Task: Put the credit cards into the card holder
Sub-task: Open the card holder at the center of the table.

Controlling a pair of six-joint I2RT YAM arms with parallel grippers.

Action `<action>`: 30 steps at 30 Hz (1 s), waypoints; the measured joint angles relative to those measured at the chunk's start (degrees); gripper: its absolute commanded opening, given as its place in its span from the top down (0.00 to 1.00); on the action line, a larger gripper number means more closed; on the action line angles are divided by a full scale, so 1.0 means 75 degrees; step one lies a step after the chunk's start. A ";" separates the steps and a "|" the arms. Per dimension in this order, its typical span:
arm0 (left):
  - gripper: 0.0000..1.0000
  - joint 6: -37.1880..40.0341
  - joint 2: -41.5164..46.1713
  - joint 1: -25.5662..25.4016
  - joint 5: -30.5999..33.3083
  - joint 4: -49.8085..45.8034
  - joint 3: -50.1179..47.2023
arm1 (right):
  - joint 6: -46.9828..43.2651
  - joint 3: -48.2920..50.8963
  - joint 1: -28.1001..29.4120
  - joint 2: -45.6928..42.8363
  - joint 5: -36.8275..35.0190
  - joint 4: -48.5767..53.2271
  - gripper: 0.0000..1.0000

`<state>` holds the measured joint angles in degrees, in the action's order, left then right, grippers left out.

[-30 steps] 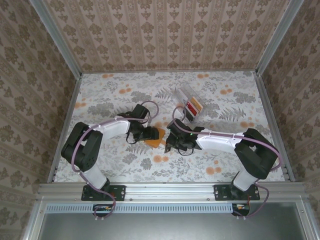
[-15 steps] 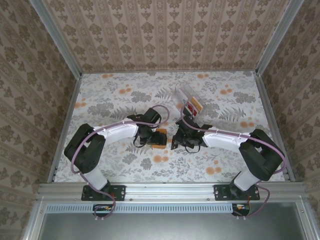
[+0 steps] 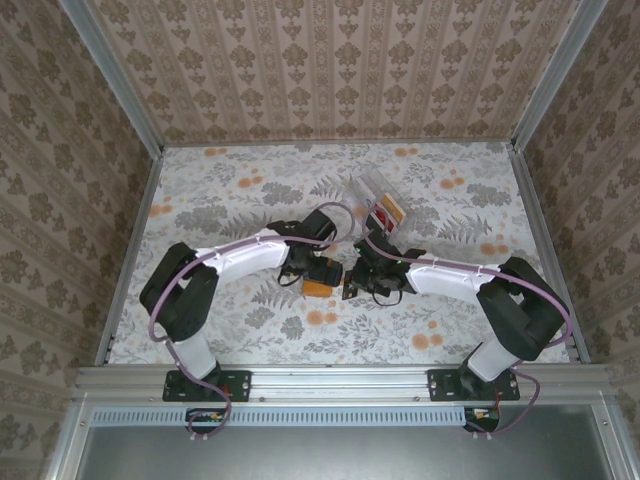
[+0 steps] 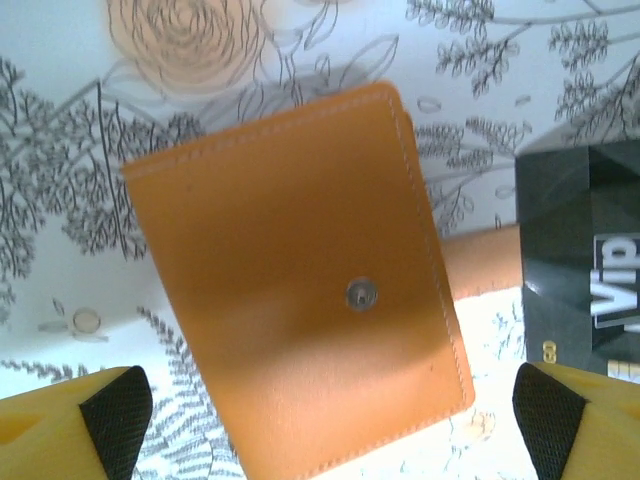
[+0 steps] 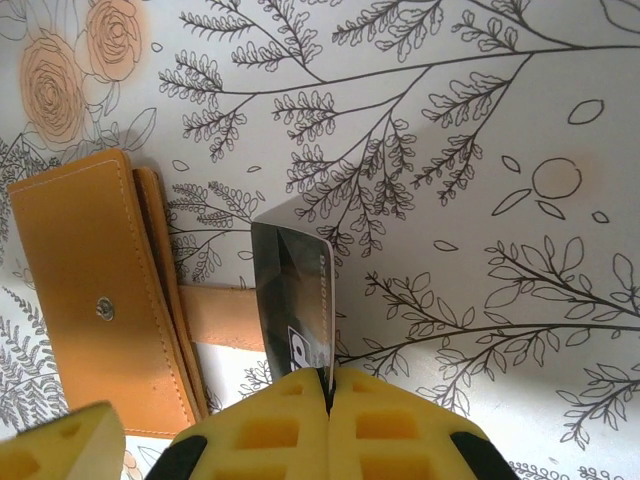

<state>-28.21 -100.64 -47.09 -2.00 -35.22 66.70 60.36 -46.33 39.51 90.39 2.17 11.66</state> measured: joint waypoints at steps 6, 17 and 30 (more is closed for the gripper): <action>0.00 -0.0038 -0.0478 -0.0073 0.0111 -0.0137 0.0277 | 0.0000 0.0079 -0.0020 0.0000 0.0000 -0.0102 1.00; 0.01 -0.0122 -0.1011 -0.0117 0.0522 -0.0504 0.0650 | 0.0003 0.0122 -0.0035 0.0041 0.0003 -0.0152 1.00; 0.14 -0.0210 -0.1058 -0.0268 0.1055 -0.0924 0.0749 | 0.0006 0.0061 -0.0050 0.0335 0.0000 -0.0411 1.00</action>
<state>-29.78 -108.57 -49.10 5.91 -42.15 72.31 60.40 -45.87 39.13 92.90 2.17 8.58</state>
